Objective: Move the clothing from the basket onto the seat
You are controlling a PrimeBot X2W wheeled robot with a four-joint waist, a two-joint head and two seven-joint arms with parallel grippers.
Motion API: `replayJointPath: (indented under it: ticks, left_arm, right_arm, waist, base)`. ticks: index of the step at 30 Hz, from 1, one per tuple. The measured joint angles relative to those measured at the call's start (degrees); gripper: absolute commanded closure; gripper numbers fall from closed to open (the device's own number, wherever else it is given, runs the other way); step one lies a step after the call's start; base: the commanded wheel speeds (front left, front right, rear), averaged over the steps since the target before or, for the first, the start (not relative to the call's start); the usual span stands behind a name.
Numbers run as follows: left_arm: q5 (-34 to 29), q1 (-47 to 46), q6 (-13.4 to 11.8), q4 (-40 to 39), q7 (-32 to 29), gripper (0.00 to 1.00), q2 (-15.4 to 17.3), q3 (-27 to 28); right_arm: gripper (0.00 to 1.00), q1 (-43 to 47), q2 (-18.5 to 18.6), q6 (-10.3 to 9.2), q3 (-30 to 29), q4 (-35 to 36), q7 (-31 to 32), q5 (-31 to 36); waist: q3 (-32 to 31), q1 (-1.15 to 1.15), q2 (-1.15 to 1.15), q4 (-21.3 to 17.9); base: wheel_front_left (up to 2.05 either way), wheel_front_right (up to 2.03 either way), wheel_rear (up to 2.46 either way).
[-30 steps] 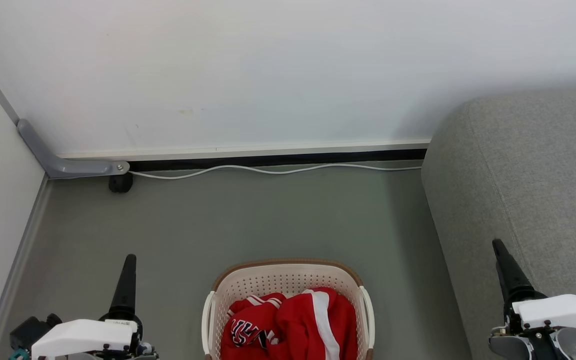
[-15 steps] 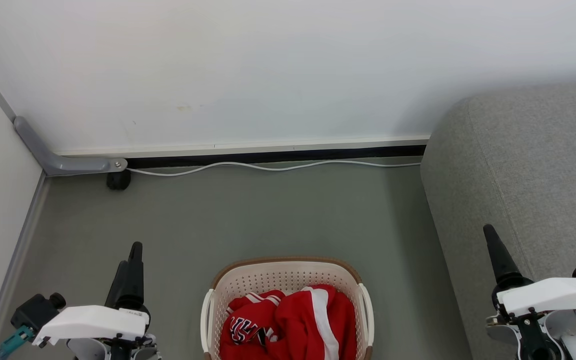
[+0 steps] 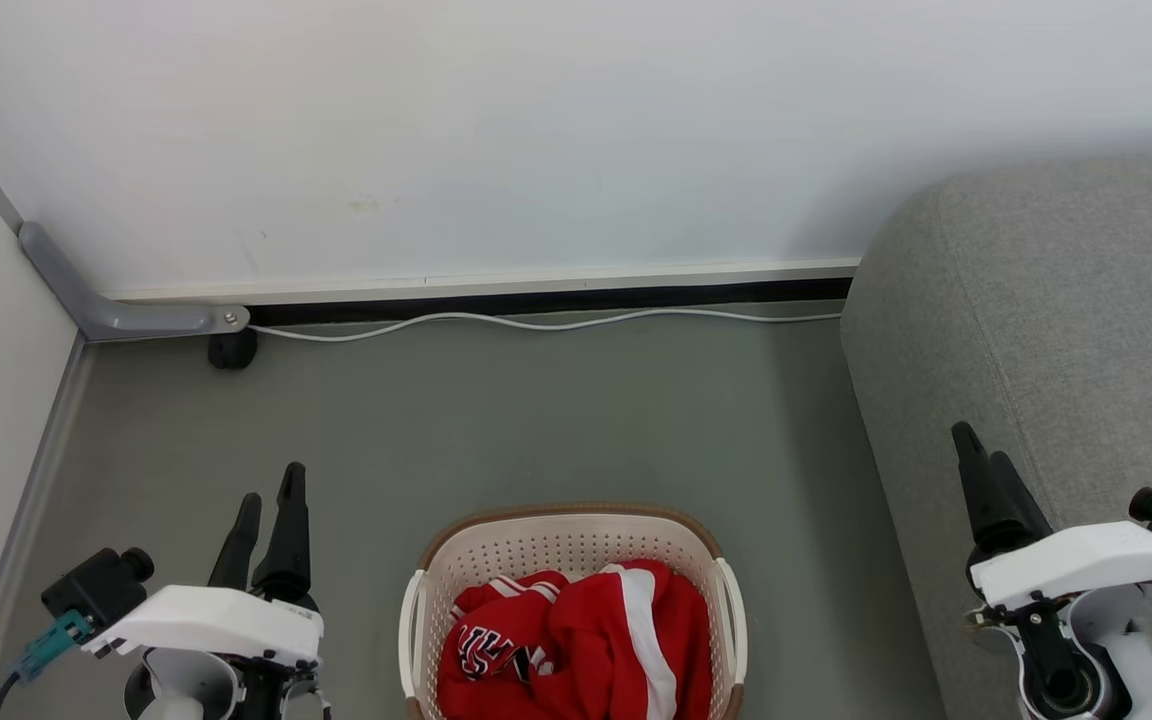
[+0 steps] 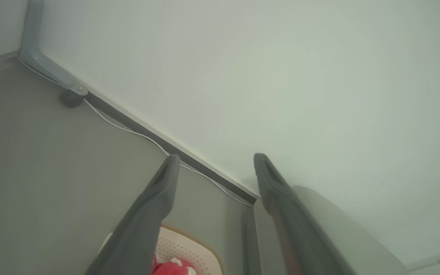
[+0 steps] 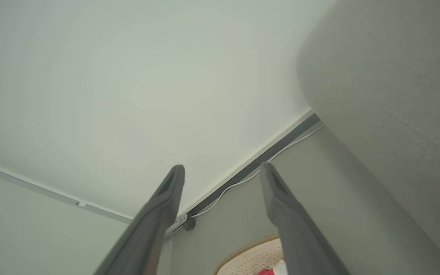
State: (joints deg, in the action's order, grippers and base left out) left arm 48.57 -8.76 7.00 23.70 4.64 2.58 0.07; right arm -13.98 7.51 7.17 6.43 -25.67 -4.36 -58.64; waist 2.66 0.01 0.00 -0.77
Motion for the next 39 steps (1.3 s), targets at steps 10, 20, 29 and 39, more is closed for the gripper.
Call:
replayJointPath:
  ticks: [10,20,29,39]
  left_arm:
    - [-7.64,-1.36,0.01,0.79,1.56,0.0,0.0,-0.38]
    - [-15.02,-2.47,0.05,1.87,3.27,0.0,0.04,-0.36]
    - [-21.09,-3.46,0.07,2.4,4.57,0.0,0.15,-0.36]
    - [-28.54,-5.01,0.07,2.68,6.24,0.0,0.13,-0.09]
  right_arm:
    - [0.0,-2.06,0.85,0.0,1.46,-1.47,-1.77,6.36]
    - [0.0,-3.63,1.38,0.01,2.21,-2.94,-3.31,12.2]
    - [0.0,-4.98,1.98,0.01,3.53,-4.13,-4.48,17.16]
    - [0.0,-7.36,2.85,0.02,4.6,-4.8,-6.34,22.9]
  waist:
    - [0.29,0.0,0.0,-0.11]
    - [0.39,0.0,0.0,-0.28]
    - [0.18,0.0,0.0,-0.42]
    - [0.72,0.0,0.0,-0.48]
  base:
    - [0.0,0.0,0.0]
    - [0.0,0.0,0.0]
    - [0.0,0.0,0.0]
    - [0.0,0.0,0.0]
